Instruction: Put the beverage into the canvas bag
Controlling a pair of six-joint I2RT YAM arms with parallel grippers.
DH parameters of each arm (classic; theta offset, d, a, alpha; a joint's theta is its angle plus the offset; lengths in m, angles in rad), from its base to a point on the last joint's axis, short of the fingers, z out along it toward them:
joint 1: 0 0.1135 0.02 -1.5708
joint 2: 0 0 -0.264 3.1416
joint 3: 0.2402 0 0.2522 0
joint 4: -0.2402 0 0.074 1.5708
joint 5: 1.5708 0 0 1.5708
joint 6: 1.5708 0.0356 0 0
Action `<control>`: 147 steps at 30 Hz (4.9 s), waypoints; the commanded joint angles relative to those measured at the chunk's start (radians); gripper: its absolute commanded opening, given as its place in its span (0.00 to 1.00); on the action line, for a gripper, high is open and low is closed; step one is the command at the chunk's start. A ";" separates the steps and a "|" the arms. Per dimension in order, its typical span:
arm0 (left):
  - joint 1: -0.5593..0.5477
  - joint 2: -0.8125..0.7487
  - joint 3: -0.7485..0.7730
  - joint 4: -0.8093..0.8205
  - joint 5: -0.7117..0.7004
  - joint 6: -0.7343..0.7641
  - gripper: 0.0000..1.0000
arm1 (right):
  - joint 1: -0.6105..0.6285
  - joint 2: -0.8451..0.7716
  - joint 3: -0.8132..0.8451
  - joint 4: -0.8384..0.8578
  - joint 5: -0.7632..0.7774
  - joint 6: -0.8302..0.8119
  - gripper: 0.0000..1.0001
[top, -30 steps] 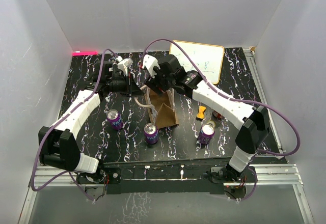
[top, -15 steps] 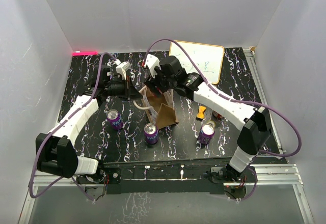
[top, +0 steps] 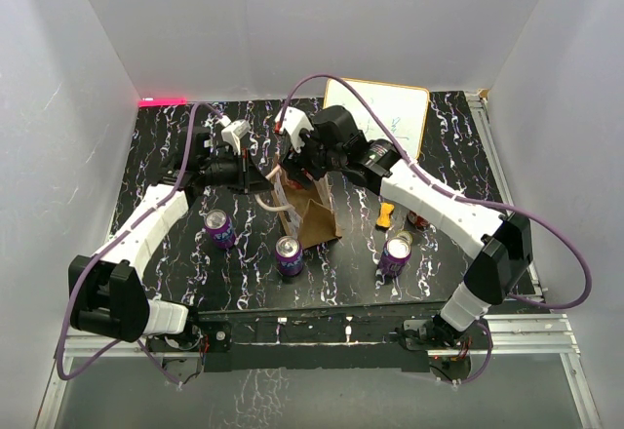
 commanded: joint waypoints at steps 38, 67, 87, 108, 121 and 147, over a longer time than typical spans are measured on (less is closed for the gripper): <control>0.034 -0.070 -0.130 0.036 -0.003 0.057 0.00 | -0.026 0.204 -0.063 0.418 0.073 0.178 0.08; 0.034 -0.037 -0.120 -0.039 0.003 0.108 0.00 | -0.044 0.355 -0.017 0.488 0.191 0.285 0.08; 0.034 0.010 -0.094 -0.049 -0.104 0.128 0.00 | -0.042 0.369 -0.001 0.425 -0.066 0.247 0.31; 0.034 -0.007 -0.111 -0.036 -0.105 0.123 0.00 | -0.039 0.354 0.054 0.343 -0.016 0.168 0.85; 0.033 -0.021 -0.119 -0.025 -0.091 0.096 0.00 | -0.039 0.272 0.041 0.291 -0.009 0.106 0.93; 0.036 0.062 -0.061 -0.053 -0.085 0.093 0.00 | -0.003 0.049 0.103 0.013 -0.367 -0.052 0.93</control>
